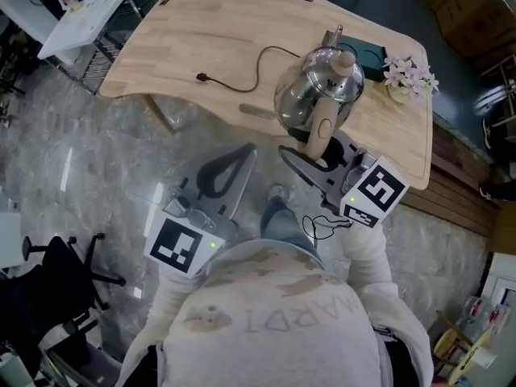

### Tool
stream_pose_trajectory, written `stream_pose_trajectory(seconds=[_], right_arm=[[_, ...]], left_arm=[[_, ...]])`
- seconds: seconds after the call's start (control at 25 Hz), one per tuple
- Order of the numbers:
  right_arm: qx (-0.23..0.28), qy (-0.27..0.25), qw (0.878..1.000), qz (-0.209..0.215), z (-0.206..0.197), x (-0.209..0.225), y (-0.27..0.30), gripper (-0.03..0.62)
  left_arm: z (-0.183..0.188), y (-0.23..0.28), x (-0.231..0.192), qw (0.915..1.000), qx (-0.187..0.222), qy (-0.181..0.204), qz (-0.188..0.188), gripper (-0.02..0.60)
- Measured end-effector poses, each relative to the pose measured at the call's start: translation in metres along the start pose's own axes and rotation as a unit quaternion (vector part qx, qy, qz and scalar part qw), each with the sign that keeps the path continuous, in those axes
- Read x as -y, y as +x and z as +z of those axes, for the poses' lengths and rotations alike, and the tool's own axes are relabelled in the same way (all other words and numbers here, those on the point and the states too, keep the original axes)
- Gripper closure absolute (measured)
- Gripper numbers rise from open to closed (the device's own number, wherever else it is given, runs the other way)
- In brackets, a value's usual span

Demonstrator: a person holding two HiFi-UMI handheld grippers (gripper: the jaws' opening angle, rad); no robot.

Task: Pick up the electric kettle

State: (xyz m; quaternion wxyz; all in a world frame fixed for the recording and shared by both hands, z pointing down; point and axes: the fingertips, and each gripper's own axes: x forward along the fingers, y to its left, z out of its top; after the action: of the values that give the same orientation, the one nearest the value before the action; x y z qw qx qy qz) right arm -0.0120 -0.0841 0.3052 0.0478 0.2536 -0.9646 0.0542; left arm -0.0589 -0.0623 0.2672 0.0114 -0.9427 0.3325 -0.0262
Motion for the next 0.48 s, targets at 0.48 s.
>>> stream_pose_trajectory(seconds=[0.48], right_arm=[[0.011, -0.03, 0.999, -0.039, 0.008, -0.14, -0.037, 0.465]], left_arm=[[0.003, -0.089, 0.061, 0.9985, 0.001, 0.011, -0.053, 0.568]])
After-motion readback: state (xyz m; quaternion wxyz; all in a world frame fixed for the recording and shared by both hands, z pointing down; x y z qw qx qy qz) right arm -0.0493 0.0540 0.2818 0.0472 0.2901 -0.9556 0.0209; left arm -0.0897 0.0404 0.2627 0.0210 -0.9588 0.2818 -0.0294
